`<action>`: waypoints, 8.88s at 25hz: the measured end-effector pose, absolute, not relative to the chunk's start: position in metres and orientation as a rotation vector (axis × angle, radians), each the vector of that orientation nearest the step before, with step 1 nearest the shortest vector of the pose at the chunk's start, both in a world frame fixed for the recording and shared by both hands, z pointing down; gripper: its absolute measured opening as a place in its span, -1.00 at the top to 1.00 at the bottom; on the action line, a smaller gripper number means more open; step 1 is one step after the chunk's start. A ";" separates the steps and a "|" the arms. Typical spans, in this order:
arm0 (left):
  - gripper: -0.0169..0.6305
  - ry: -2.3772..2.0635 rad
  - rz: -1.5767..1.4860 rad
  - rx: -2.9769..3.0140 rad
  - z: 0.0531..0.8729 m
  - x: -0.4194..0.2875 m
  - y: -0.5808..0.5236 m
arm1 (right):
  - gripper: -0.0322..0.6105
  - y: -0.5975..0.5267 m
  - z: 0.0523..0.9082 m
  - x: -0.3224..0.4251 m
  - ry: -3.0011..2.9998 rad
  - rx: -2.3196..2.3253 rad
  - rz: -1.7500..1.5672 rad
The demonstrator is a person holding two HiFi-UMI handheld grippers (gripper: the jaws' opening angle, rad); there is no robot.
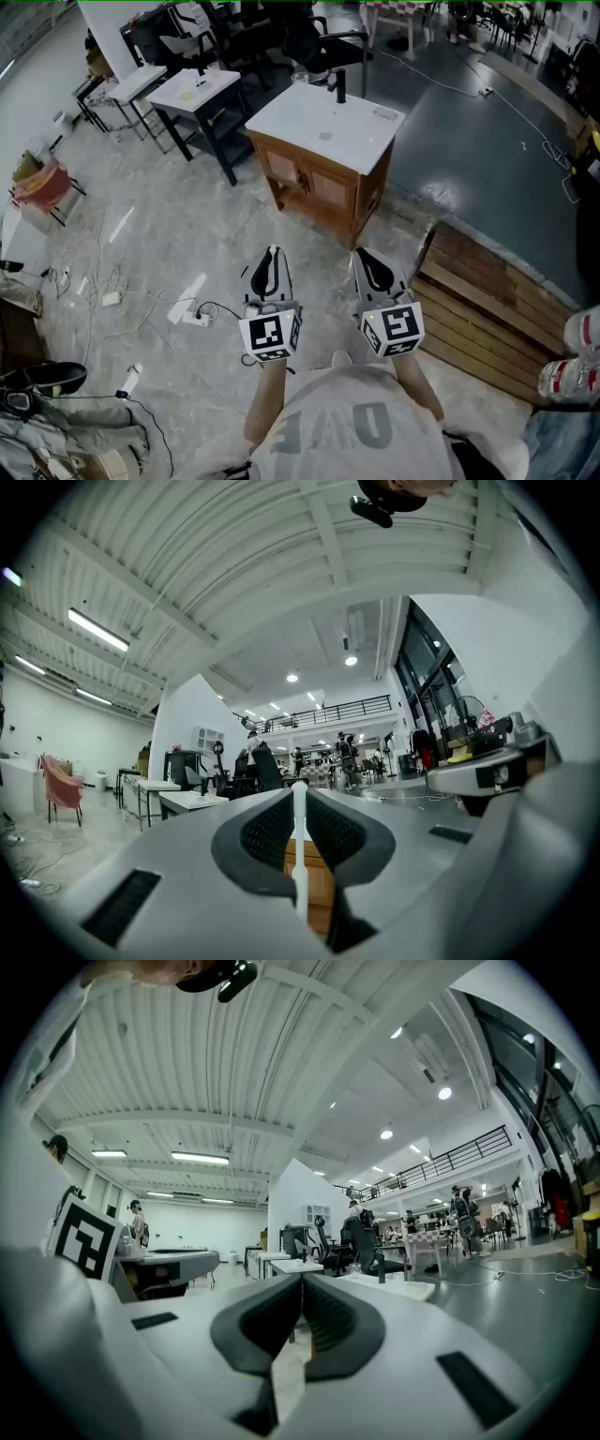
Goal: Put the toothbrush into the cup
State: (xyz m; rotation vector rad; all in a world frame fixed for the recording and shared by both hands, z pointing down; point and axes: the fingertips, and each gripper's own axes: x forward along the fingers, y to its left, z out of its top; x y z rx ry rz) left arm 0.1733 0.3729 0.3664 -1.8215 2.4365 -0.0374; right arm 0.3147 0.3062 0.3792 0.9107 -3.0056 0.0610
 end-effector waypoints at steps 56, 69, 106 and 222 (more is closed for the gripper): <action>0.77 2.317 0.207 -1.769 0.290 -0.199 0.037 | 0.80 -0.018 0.341 -0.036 -3.008 0.912 0.147; 0.77 2.276 0.193 -1.820 0.284 -0.224 -0.053 | 0.79 -0.113 0.340 -0.085 -3.021 0.952 0.118; 0.77 2.265 0.063 -1.914 0.311 -0.253 -0.259 | 0.79 -0.296 0.357 -0.130 -3.009 0.874 0.131; 0.76 2.066 -0.087 -2.295 0.440 -0.298 -0.477 | 0.79 -0.304 0.409 -0.079 -2.562 1.332 0.225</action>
